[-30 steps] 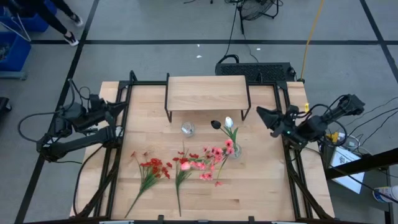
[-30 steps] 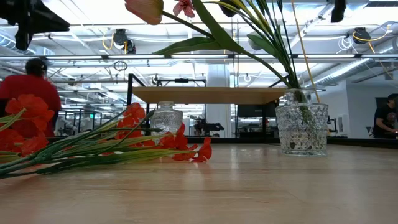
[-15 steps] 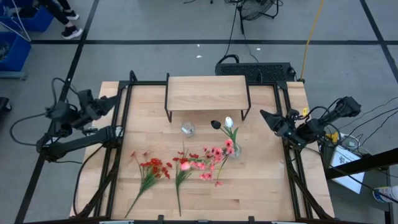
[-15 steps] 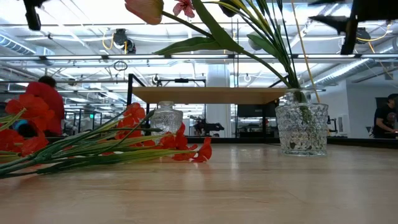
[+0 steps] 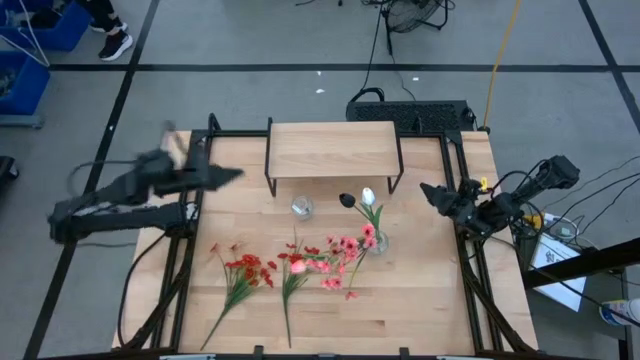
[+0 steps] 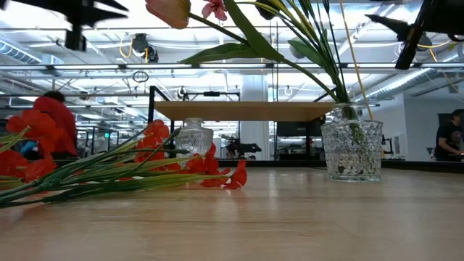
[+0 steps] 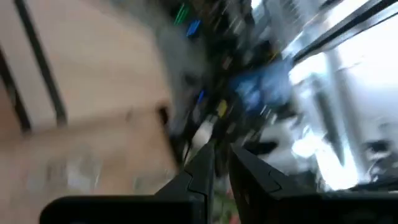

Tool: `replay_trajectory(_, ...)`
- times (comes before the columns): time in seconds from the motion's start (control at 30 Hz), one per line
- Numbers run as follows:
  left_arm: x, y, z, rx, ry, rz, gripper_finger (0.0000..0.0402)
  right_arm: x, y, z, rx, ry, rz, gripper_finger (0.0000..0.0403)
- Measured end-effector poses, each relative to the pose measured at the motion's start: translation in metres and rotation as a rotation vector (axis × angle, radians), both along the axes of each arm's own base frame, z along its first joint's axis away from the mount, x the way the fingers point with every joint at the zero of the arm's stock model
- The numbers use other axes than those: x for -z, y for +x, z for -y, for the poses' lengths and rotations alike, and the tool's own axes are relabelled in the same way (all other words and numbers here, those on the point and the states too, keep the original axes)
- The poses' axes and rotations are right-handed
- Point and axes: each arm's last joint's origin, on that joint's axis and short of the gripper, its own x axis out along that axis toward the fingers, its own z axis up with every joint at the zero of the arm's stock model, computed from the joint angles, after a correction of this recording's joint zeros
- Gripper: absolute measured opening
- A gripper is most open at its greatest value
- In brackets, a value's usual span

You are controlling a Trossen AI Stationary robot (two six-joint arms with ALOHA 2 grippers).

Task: Pick and place flowers into a vace then onto a shelf
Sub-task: Put the right orange flowers into the left transparent vase

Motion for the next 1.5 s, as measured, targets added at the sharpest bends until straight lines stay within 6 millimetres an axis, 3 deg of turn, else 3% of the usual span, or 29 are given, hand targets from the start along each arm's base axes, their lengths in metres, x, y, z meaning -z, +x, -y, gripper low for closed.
replay_trajectory(0.13, 0.03, 0.052, 0.008, 0.223, -0.231, -0.237, 0.0051, 0.001, 0.001, -0.001, 0.027, -0.069, -0.045, 0.01)
replay_trajectory(0.3, 0.056, 0.095, 0.049, 0.316, -0.399, -0.454, 0.0051, 0.005, 0.003, -0.002, 0.037, -0.113, -0.093, 0.01)
replay_trajectory(0.6, 0.041, 0.142, 0.13, 0.295, -0.372, -0.568, 0.0051, 0.014, 0.008, -0.005, 0.034, -0.171, -0.2, 0.01)
replay_trajectory(0.77, 0.063, 0.16, 0.17, 0.442, -0.503, -0.86, 0.0051, 0.019, 0.01, -0.006, 0.011, -0.145, -0.226, 0.01)
replay_trajectory(0.87, 0.078, 0.172, 0.194, 0.553, -0.503, -0.861, 0.0051, 0.022, 0.011, -0.006, 0.006, -0.15, -0.252, 0.01)
replay_trajectory(0.97, 0.086, 0.185, 0.211, 0.5, -0.534, -0.771, 0.0051, 0.023, 0.011, -0.007, 0.005, -0.157, -0.263, 0.01)
replay_trajectory(1.03, 0.092, 0.189, 0.217, 0.426, -0.579, -0.753, 0.0051, 0.023, 0.011, -0.007, 0.005, -0.155, -0.262, 0.01)
replay_trajectory(1.17, 0.115, 0.183, 0.219, 0.288, -0.664, -0.911, 0.0051, 0.023, 0.011, -0.007, 0.0, -0.141, -0.255, 0.01)
replay_trajectory(1.3, 0.122, 0.179, 0.218, 0.272, -0.675, -0.977, 0.006, 0.024, 0.012, -0.007, -0.004, -0.14, -0.269, 0.01)
replay_trajectory(1.5, 0.124, 0.183, 0.207, 0.203, -0.641, -0.968, 0.014, 0.028, 0.013, -0.007, -0.004, -0.159, -0.303, 0.01)
